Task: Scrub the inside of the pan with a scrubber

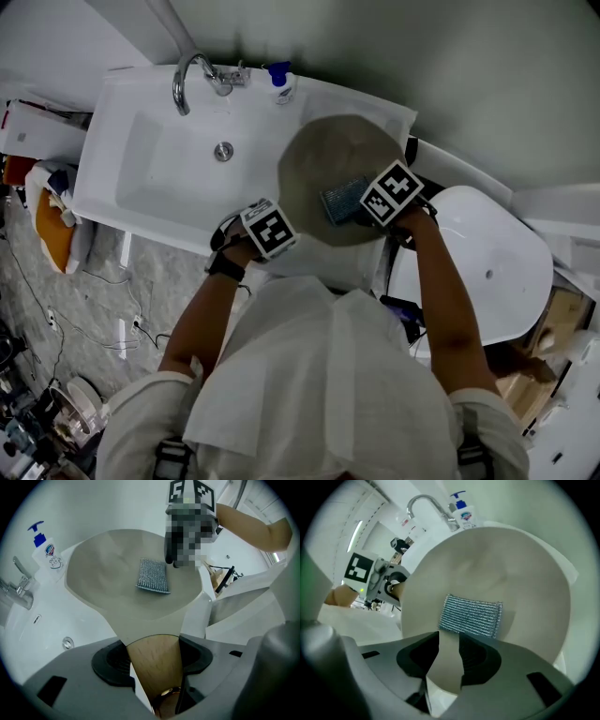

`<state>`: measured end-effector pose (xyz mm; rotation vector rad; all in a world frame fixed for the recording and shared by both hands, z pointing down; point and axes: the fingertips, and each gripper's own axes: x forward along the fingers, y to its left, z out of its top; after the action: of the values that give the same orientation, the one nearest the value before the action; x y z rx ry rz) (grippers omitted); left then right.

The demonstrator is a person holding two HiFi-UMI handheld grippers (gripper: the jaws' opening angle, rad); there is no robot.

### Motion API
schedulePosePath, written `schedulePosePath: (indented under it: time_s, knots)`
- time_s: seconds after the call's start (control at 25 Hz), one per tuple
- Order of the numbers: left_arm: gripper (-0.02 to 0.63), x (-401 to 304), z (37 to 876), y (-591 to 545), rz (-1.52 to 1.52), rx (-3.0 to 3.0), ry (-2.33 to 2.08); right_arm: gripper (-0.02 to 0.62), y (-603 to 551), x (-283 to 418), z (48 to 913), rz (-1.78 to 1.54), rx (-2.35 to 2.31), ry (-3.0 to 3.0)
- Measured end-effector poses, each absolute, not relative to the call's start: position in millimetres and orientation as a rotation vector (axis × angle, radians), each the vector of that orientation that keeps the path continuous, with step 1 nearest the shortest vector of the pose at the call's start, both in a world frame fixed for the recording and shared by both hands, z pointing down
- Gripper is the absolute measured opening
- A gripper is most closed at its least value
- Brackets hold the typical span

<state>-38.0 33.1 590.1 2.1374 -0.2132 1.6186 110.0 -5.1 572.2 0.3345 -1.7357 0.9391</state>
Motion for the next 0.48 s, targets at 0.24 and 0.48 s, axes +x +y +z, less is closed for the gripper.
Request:
schedulePosePath:
  time_s: [0.24, 0.48]
  knots:
    - [0.262, -36.4, 590.6, 34.0, 1.618, 2.134, -0.198, 0.087, -20.8, 114.8, 602.8, 1.008, 0.48, -1.506]
    - [0.262, -35.5, 590.5, 34.6, 1.614, 2.13, -0.195, 0.02, -43.1, 129.1, 620.5, 0.735, 0.375, -1.396]
